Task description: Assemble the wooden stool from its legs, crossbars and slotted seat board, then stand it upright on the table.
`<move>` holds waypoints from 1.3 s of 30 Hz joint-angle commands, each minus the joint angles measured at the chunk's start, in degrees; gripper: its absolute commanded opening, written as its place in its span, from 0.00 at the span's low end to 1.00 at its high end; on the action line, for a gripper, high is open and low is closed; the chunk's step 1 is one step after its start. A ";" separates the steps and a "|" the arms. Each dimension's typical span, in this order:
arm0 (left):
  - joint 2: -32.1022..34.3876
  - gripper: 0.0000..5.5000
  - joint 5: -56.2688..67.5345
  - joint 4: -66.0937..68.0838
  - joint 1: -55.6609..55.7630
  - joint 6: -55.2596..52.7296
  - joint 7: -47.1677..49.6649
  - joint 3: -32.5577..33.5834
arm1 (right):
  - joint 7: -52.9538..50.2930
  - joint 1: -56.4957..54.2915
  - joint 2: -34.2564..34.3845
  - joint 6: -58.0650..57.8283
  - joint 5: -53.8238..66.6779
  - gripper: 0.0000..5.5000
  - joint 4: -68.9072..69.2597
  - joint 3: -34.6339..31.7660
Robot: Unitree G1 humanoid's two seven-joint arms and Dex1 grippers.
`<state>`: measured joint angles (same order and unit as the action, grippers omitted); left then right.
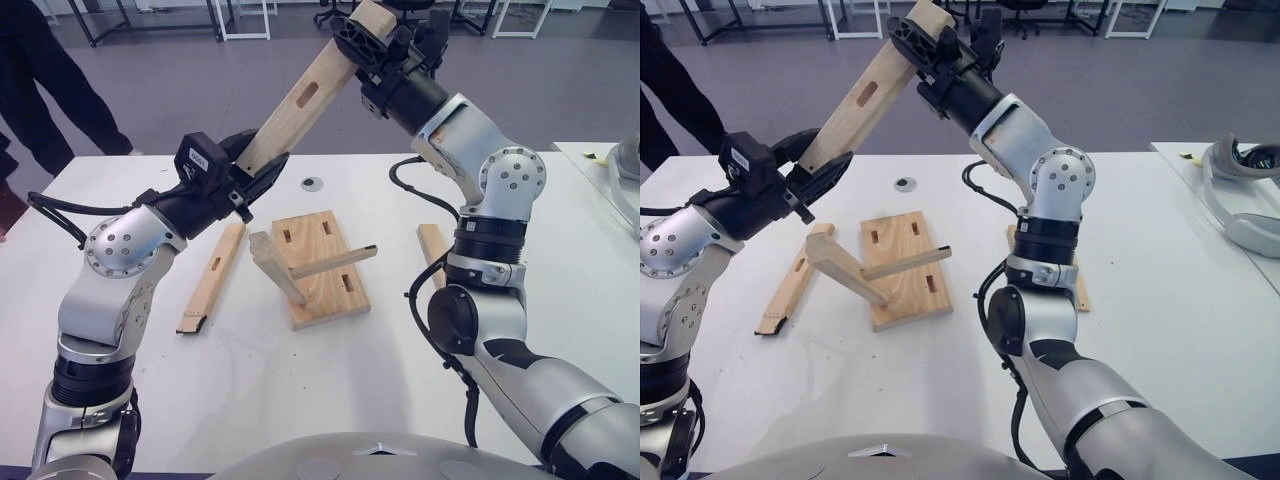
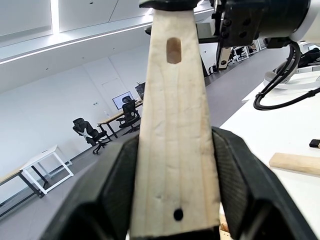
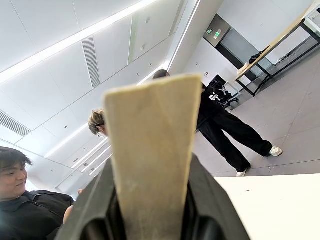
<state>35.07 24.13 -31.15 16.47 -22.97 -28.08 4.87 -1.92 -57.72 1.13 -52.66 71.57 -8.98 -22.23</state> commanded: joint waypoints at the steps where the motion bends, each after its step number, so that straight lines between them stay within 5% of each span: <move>1: -0.03 0.38 -1.76 0.62 0.17 -0.86 0.27 -0.56 | -1.34 0.53 -0.80 1.40 -0.81 0.19 1.59 0.22; 5: 0.28 0.53 -2.67 1.77 -1.85 -2.10 1.55 1.76 | -4.51 4.59 -3.55 6.05 -9.15 0.18 7.62 1.53; 10: -2.27 0.69 1.95 -6.70 -4.96 -8.06 9.42 12.56 | -7.52 22.07 -9.74 5.13 -18.55 0.18 24.41 4.80; 14: -7.09 0.70 15.66 -23.65 -5.82 -15.64 19.60 14.78 | -9.88 35.14 -11.55 2.03 -16.32 0.18 35.66 2.75; 18: -4.80 0.70 26.99 -28.71 -7.38 -17.96 26.13 17.31 | -12.40 41.01 -12.10 -0.65 -13.63 0.18 37.06 0.94; 29: -0.82 0.70 13.79 -23.85 -13.63 -16.15 22.51 1.68 | -19.22 46.10 -4.16 1.23 -8.17 0.18 35.53 1.87; 39: -1.95 0.70 12.95 -21.07 -12.99 -13.81 21.35 2.98 | -17.44 45.15 -5.30 5.55 -5.33 0.18 37.38 2.86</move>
<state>32.83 37.56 -53.37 3.68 -34.97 -6.12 7.73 -19.29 -11.58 -3.89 -47.62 65.15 27.85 -19.74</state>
